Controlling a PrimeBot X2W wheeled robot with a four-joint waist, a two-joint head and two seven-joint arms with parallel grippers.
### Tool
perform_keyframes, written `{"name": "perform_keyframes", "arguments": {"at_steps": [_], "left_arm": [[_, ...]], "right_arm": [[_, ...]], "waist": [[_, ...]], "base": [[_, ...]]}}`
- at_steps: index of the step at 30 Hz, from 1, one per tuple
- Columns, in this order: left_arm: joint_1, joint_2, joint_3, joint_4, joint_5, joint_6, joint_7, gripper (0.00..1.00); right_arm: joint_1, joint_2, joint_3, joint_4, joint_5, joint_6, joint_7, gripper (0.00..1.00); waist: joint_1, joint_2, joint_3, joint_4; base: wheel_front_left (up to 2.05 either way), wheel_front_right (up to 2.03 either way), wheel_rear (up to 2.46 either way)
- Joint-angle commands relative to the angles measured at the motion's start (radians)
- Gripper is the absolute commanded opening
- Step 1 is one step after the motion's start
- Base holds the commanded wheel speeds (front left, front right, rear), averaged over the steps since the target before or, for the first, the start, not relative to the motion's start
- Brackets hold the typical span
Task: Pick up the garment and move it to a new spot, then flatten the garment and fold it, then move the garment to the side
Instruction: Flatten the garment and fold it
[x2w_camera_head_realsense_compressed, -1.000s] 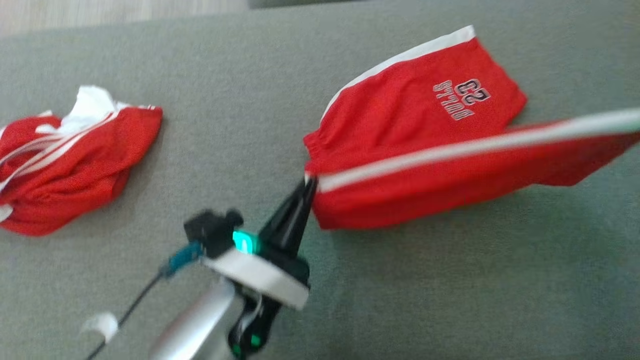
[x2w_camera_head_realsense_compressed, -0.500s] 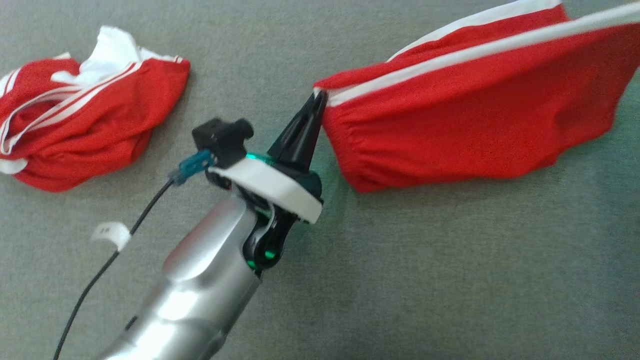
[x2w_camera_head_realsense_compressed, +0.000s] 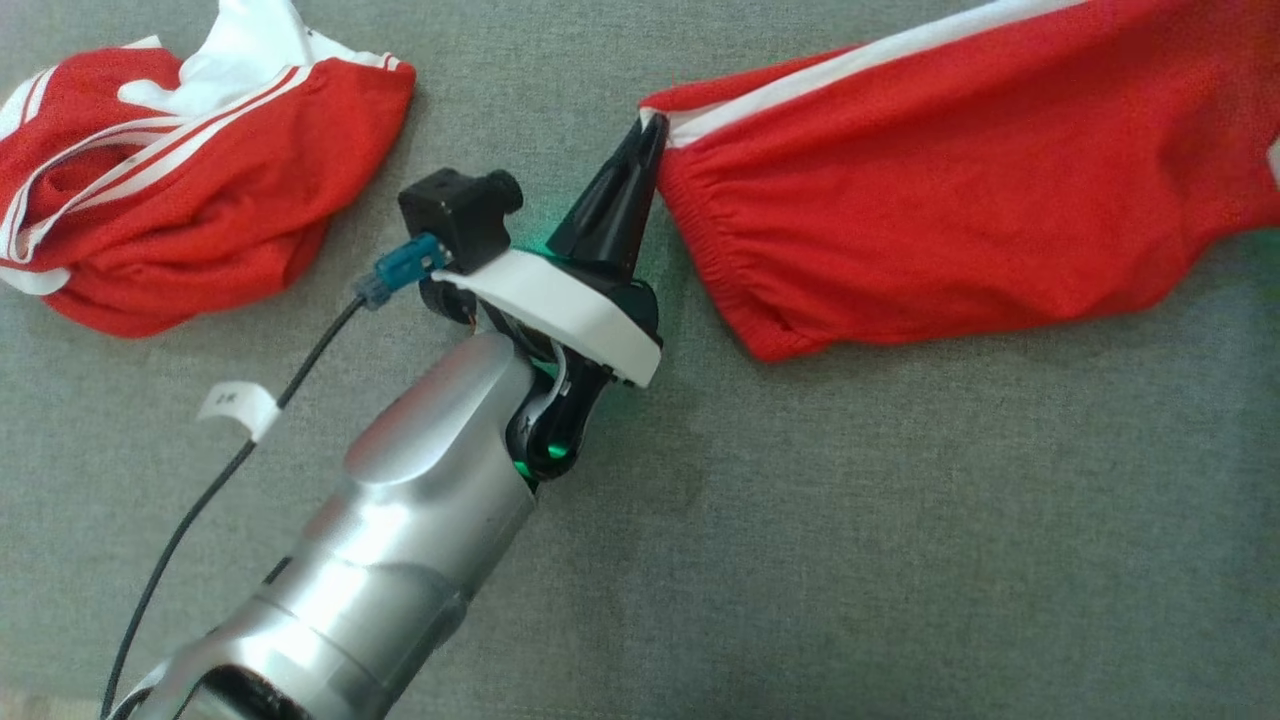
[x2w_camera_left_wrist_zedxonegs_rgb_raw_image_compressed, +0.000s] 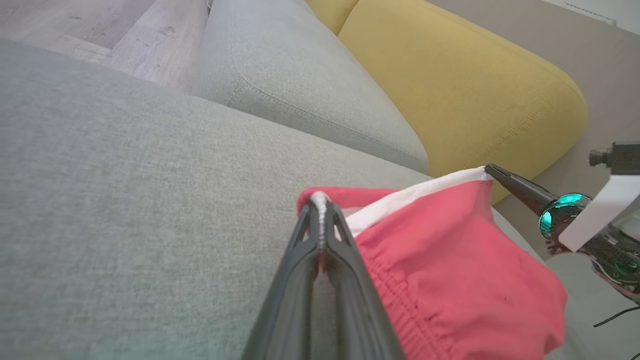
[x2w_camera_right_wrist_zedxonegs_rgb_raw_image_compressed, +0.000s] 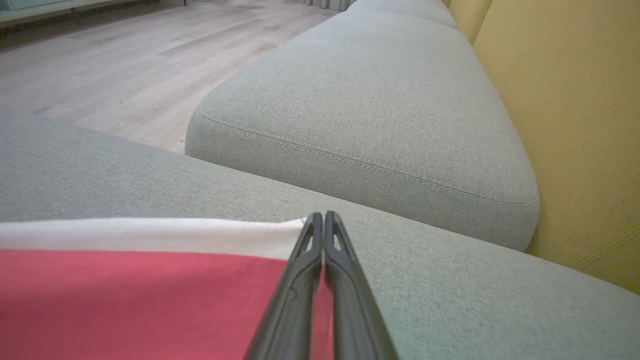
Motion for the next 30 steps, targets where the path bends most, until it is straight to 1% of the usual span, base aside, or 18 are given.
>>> {"name": "perform_keyframes", "arguments": {"at_steps": [1,4,5,6,7,9,12,15,19,21,24,26,30], "left_arm": [[-0.032,0.010,0.007,-0.008,-0.014,-0.006,-0.021,0.99],[-0.032,0.010,0.003,0.019,-0.007,-0.006,-0.044,1.00],[-0.032,0.010,0.003,0.019,-0.007,-0.006,-0.044,1.00],[-0.028,0.010,0.007,0.025,0.001,-0.006,-0.051,1.00],[-0.024,0.010,0.012,0.029,0.016,-0.005,-0.057,1.00],[-0.005,0.015,0.033,0.026,0.059,0.011,-0.063,1.00],[0.057,0.031,0.127,-0.070,0.197,0.070,-0.064,1.00],[0.180,0.032,0.221,-0.200,0.352,0.132,-0.065,1.00],[0.347,0.023,0.307,-0.354,0.520,0.198,-0.065,1.00],[0.417,0.018,0.330,-0.409,0.585,0.226,-0.065,1.00],[0.500,0.013,0.347,-0.471,0.651,0.260,-0.065,1.00],[0.543,0.011,0.345,-0.504,0.685,0.275,-0.065,1.00],[0.598,0.009,0.325,-0.548,0.734,0.293,-0.065,1.00]], "right_arm": [[-0.018,0.003,0.016,0.016,0.002,0.003,-0.054,1.00],[-0.027,0.022,0.034,0.065,0.001,0.003,-0.138,1.00],[-0.027,0.022,0.034,0.065,0.001,0.003,-0.138,1.00],[-0.023,0.028,0.039,0.078,0.004,0.003,-0.163,1.00],[-0.015,0.033,0.046,0.088,0.004,0.003,-0.182,1.00],[0.012,0.044,0.059,0.098,0.006,0.003,-0.209,1.00],[0.076,0.062,0.072,0.098,0.025,0.003,-0.227,1.00],[0.143,0.076,0.076,0.100,0.055,0.003,-0.233,1.00],[0.206,0.093,0.060,0.119,0.134,0.003,-0.233,1.00],[0.214,0.089,0.046,0.139,0.164,0.003,-0.232,1.00],[0.211,0.091,0.024,0.185,0.213,0.003,-0.211,1.00],[0.205,0.091,0.008,0.220,0.250,0.003,-0.191,1.00],[0.182,0.077,-0.014,0.298,0.286,0.003,-0.159,1.00]], "waist": [[-0.0002,0.0000,-0.003,-0.005],[-0.0002,0.0000,-0.015,-0.016],[-0.0002,0.0000,-0.015,-0.016],[-0.0002,0.0000,-0.023,-0.021],[-0.0002,0.0000,-0.031,-0.026],[-0.0002,0.0000,-0.051,-0.037],[-0.0002,0.0000,-0.082,-0.052],[-0.0002,0.0000,-0.111,-0.061],[-0.0002,0.0000,-0.142,-0.045],[-0.0002,0.0000,-0.152,-0.026],[-0.0002,0.0000,-0.165,0.006],[-0.0002,0.0000,-0.170,0.028],[-0.0002,0.0000,-0.166,0.075]], "base": [[0.00,0.00,0.00],[0.00,0.00,0.00],[0.00,0.00,0.00],[0.00,0.00,0.00],[0.00,0.00,0.00],[0.00,0.00,0.00],[0.00,0.00,0.00],[0.00,0.00,0.00],[0.00,0.00,0.00],[0.00,0.00,0.00],[0.00,0.00,0.00],[0.00,0.00,0.00],[0.00,0.00,0.00]]}}
